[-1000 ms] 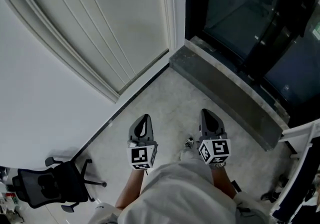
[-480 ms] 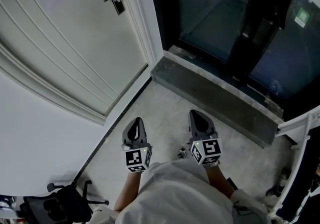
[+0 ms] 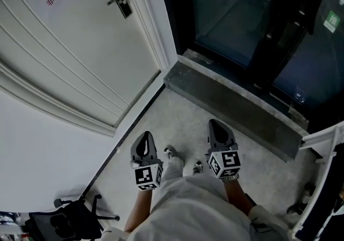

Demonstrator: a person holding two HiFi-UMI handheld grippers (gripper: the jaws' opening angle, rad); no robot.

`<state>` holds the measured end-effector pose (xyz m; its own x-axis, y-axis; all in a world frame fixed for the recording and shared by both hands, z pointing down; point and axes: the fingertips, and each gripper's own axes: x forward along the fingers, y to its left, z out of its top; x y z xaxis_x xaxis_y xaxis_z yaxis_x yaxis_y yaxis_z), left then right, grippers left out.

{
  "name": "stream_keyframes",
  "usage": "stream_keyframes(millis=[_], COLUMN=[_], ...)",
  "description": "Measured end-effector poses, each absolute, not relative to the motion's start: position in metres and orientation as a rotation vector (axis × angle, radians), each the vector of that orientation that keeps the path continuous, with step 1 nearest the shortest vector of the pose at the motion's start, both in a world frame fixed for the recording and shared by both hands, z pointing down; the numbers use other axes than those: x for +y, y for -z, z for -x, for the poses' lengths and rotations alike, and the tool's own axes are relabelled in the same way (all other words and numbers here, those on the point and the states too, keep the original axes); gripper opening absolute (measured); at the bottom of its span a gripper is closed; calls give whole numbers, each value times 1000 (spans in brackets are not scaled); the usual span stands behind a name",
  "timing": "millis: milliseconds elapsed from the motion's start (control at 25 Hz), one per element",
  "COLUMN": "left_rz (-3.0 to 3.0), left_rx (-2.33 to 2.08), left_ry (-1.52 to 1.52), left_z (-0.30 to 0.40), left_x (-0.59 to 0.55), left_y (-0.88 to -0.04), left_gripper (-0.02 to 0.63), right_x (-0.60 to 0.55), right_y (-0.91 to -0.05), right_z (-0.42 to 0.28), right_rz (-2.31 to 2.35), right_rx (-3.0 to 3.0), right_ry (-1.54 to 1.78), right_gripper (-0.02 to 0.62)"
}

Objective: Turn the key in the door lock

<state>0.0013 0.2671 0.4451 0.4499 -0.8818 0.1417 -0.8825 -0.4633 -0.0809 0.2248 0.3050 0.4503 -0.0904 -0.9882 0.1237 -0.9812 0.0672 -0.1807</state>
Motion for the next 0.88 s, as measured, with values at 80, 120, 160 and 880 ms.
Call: stream_keyframes(millis=[80, 120, 160, 880], left_rz=[-2629, -2610, -2598, -2595], left_rx=[-1638, -1643, -1649, -1627], left_ry=[-271, -274, -268, -164], left_z=[6, 9, 10, 25], left_x=[262, 259, 255, 82], left_y=[-455, -459, -462, -461], left_gripper=[9, 10, 10, 10], right_x=[296, 292, 288, 126], right_y=[-452, -453, -455, -434], right_z=[-218, -216, -214, -174], right_rz=[2084, 2081, 2079, 2094], right_rx=[2301, 2314, 2325, 2465], right_ry=[342, 346, 350, 211], right_gripper=[-8, -8, -8, -8])
